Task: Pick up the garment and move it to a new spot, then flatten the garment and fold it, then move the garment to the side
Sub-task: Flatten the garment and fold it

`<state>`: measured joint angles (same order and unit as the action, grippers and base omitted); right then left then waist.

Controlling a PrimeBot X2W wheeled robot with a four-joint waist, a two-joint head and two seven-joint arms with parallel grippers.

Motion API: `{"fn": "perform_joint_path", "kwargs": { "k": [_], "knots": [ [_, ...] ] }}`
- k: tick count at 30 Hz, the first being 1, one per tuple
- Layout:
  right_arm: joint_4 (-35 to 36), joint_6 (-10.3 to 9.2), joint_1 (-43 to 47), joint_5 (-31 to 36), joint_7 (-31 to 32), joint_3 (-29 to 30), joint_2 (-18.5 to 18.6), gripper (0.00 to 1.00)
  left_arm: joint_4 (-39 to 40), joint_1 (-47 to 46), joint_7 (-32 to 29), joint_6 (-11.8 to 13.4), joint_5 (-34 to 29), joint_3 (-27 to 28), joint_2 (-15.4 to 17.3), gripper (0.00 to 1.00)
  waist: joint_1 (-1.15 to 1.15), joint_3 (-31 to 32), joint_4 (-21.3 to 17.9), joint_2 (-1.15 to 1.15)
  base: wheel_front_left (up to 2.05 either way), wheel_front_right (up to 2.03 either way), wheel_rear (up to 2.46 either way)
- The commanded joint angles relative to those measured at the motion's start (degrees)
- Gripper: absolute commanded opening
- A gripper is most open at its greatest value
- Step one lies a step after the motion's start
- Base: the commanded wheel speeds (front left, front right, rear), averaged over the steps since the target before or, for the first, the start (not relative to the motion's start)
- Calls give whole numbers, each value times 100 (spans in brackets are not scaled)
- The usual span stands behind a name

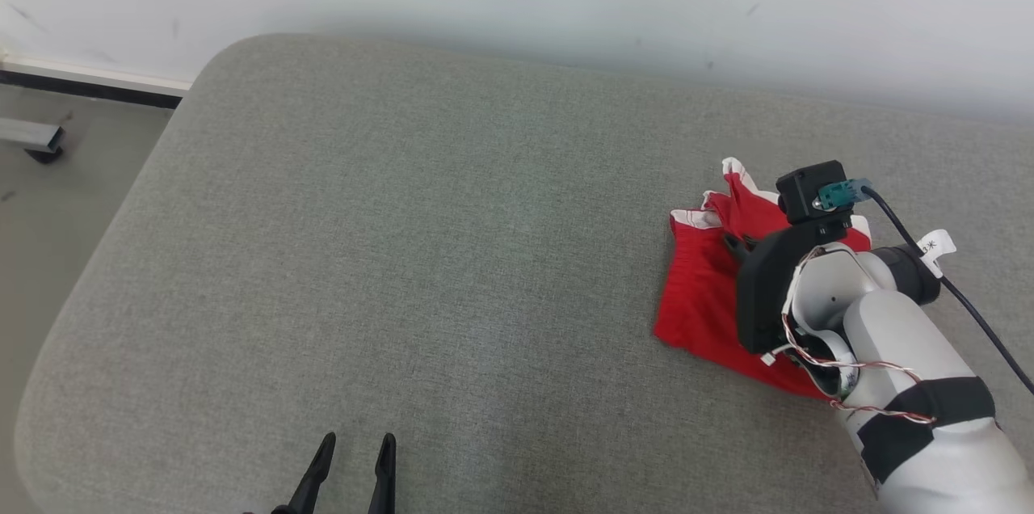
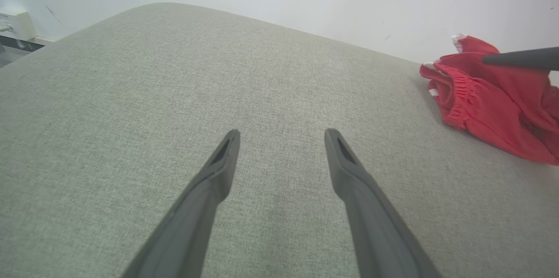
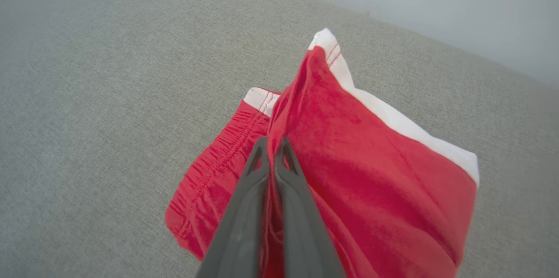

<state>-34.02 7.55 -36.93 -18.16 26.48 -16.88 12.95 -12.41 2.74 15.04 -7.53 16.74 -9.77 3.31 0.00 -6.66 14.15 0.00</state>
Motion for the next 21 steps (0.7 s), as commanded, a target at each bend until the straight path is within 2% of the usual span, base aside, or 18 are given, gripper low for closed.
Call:
{"fn": "perform_joint_path", "kwargs": {
  "k": [1,8,20,21],
  "knots": [
    [-4,-17,-74,-64,-60,-15,-48,0,4,73,16,10,11,-3,-10,100,0,-7,19,0,0,0,0],
    [-323,-17,-255,-167,-218,-126,-223,0,-9,38,16,10,39,-24,-22,100,0,-72,110,0,0,0,0],
    [-825,-17,-346,-237,-362,-366,-296,0,58,-31,16,9,58,10,-40,100,0,-125,232,0,0,0,0],
    [-845,-17,-343,-254,-363,-403,-307,22,59,-31,16,10,52,20,-42,100,0,-115,231,0,0,0,0]
  ]
}}
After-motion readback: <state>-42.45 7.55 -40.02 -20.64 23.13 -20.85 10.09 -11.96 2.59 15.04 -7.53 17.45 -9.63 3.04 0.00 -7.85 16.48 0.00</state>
